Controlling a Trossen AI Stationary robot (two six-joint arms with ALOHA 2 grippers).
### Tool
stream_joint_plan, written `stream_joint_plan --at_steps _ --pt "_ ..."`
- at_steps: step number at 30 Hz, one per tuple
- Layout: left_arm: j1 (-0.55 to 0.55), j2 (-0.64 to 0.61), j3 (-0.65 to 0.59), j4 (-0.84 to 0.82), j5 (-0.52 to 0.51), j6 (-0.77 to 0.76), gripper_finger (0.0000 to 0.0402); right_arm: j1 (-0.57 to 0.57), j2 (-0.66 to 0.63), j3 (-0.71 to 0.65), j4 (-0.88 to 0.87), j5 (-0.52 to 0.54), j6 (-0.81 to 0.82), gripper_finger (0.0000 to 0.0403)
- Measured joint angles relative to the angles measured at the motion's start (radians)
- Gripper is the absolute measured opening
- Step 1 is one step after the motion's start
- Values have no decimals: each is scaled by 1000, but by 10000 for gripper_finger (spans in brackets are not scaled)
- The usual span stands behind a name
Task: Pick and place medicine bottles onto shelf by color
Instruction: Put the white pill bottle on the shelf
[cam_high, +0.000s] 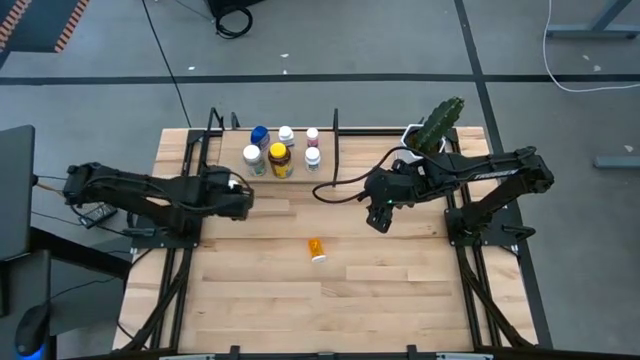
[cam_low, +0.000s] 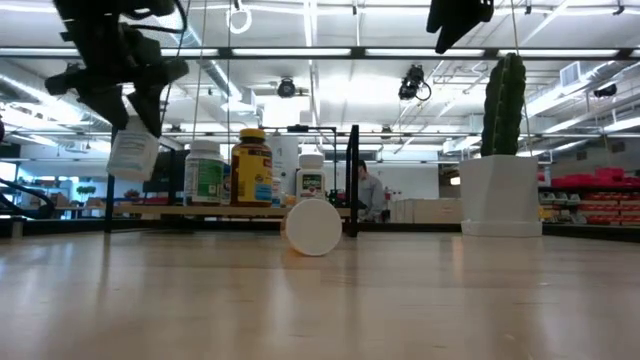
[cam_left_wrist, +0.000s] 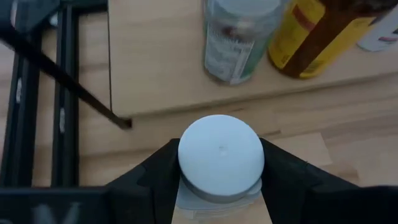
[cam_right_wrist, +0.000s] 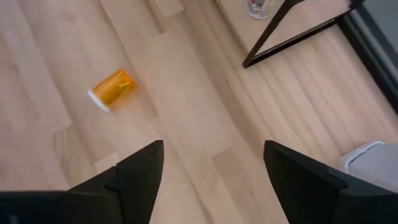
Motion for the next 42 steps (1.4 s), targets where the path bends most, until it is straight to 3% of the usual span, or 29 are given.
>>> stream_joint_plan --at_steps 5,10,17,42 --pt "38 -98 -42 30 -50 145 188 -29 0 0 8 29 13 282" --pt "119 -105 -61 78 -86 197 191 -59 0 0 24 31 42 282" --pt "229 -46 -63 215 -84 189 191 -66 0 0 26 28 42 282" --pt "380 145 -63 217 -115 217 196 -62 0 0 -1 -24 49 282"
